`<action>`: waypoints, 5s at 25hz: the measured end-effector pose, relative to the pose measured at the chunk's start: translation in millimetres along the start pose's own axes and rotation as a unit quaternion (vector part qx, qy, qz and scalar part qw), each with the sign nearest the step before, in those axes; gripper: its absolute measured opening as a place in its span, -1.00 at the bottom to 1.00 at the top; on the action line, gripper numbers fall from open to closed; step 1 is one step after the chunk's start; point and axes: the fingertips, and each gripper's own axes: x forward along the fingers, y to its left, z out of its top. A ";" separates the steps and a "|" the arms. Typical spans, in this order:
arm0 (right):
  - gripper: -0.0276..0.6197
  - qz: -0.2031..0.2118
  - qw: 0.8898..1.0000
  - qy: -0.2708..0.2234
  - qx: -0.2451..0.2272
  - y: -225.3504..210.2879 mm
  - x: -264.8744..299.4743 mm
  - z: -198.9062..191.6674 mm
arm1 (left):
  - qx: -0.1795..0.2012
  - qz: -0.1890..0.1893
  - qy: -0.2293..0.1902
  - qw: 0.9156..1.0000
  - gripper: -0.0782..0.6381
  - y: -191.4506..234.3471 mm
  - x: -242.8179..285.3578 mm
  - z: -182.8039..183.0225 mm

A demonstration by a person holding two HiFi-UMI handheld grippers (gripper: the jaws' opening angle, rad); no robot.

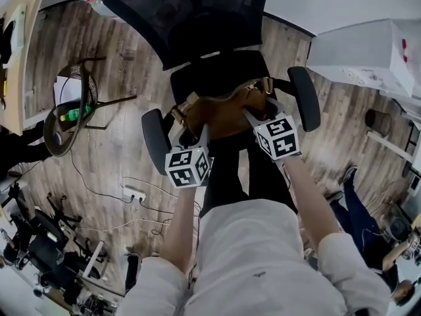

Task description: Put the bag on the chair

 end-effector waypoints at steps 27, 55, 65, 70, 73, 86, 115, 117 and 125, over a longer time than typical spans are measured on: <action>-0.25 0.029 0.997 0.072 0.027 -18.2 96.3 -89.3 | -0.023 0.049 0.084 0.995 -0.38 50.7 86.5 -91.0; -0.27 0.036 0.997 0.066 0.019 -78.4 168.2 -33.1 | 0.024 0.023 0.082 0.996 -0.37 81.6 180.5 -21.8; -0.27 0.033 0.996 0.074 -0.033 -88.2 197.8 -4.3 | 0.036 0.021 0.074 0.996 -0.37 103.0 204.4 0.6; -0.27 0.023 0.997 0.069 -0.040 -97.7 210.0 4.9 | 0.050 0.027 0.067 0.996 -0.37 108.9 219.0 12.4; -0.27 0.022 0.996 0.074 -0.046 -101.6 216.0 7.2 | 0.059 0.030 0.069 0.995 -0.37 112.1 226.2 16.1; -0.27 0.004 0.997 0.065 -0.035 -108.8 240.2 21.7 | 0.059 0.048 0.059 0.995 -0.36 134.9 251.4 25.5; 0.06 0.002 0.999 0.036 0.040 -119.9 235.8 25.7 | 0.079 0.062 0.035 0.994 -0.30 135.1 252.7 33.9; 0.07 -0.001 0.998 0.033 0.047 -117.8 232.3 24.2 | 0.085 0.067 0.036 0.994 -0.29 136.4 248.3 33.0; 0.11 -0.015 0.998 0.034 0.055 -105.3 213.1 11.5 | 0.120 0.086 0.033 0.989 -0.28 135.9 222.0 31.8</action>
